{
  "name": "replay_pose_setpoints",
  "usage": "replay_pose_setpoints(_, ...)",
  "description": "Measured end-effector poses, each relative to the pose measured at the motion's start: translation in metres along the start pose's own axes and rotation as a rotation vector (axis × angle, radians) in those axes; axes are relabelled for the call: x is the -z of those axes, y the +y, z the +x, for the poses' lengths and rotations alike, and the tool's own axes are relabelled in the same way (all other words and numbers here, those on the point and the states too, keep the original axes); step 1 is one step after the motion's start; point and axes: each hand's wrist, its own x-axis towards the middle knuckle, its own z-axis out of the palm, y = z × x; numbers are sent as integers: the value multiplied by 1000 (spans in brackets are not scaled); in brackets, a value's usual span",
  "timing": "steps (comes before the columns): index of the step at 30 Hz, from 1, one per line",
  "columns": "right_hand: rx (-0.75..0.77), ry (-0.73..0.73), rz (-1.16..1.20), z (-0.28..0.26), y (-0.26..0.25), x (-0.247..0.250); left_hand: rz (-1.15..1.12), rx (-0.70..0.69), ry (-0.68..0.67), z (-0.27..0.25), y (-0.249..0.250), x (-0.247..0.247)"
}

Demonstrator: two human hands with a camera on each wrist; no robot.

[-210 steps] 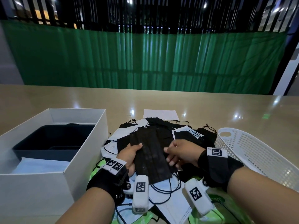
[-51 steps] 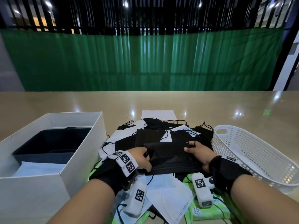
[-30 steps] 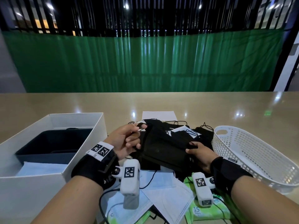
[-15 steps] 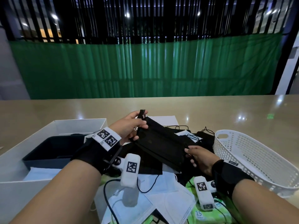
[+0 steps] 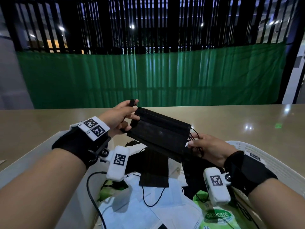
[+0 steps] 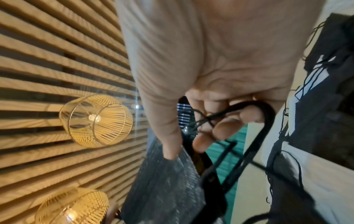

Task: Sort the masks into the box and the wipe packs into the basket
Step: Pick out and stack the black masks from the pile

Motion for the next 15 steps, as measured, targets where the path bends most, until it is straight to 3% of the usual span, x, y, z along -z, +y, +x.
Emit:
replay_pose_setpoints(5,-79,-63,-160,10,-6,-23,67,-87,-31,-12,23,15)
replay_pose_setpoints(8,-71,-23,-142,18,-9,-37,139,-87,34,-14,36,34)
replay_pose_setpoints(15,82,-67,359,34,-19,-72,360,3,246,-11,46,104)
